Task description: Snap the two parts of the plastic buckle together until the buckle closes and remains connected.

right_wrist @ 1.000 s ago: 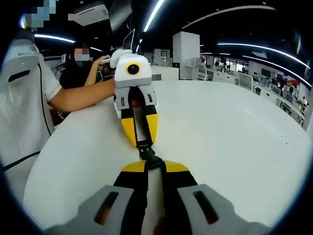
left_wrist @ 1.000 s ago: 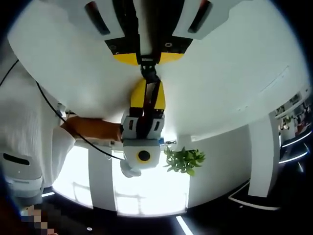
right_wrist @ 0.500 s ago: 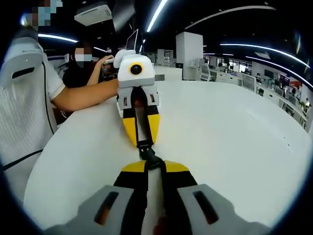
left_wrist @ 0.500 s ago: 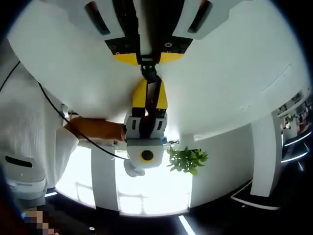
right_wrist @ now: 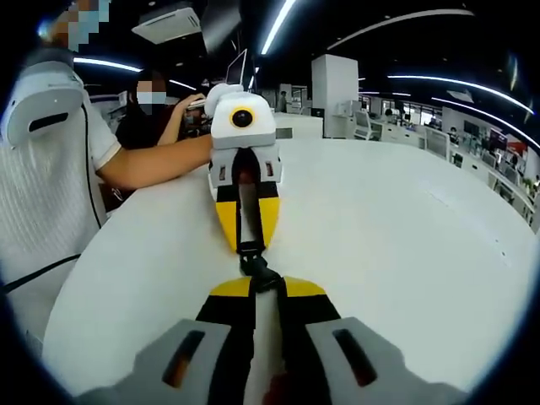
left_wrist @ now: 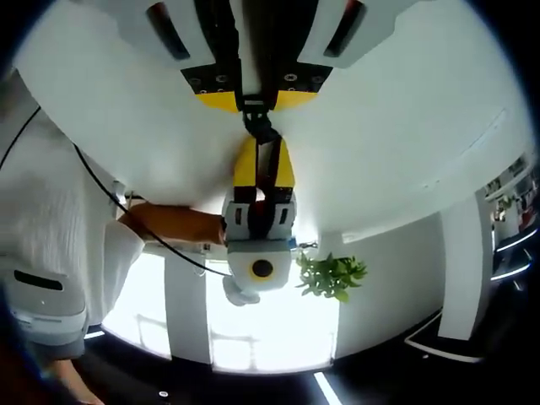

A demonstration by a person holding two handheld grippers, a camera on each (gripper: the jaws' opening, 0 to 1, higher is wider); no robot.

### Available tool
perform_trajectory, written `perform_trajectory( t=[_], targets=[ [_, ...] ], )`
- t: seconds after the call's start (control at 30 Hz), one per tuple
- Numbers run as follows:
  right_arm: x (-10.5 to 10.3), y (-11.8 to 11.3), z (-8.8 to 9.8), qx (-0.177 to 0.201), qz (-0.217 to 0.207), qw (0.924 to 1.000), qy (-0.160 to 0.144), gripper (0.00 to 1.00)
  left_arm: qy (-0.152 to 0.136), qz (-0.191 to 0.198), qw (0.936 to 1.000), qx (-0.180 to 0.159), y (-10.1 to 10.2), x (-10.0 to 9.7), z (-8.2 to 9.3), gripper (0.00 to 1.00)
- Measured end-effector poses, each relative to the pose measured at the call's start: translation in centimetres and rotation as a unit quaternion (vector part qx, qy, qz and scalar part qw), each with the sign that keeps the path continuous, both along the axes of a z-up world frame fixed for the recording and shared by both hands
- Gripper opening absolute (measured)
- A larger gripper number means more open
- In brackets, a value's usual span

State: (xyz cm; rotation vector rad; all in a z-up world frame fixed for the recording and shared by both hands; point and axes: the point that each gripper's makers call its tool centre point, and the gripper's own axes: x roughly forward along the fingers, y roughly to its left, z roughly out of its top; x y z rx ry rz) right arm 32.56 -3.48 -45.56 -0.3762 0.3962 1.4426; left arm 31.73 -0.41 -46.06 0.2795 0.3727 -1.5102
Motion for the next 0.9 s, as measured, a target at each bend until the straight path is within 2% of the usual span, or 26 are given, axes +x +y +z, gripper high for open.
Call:
perform_trajectory(
  t=[0.9],
  targets=[
    [0.21,0.42,-0.12,-0.003,0.005,1.0000,-0.006,0.11,-0.004,-0.014,0.9999,0.002,-0.35,-0.72,0.12,0.11]
  ],
)
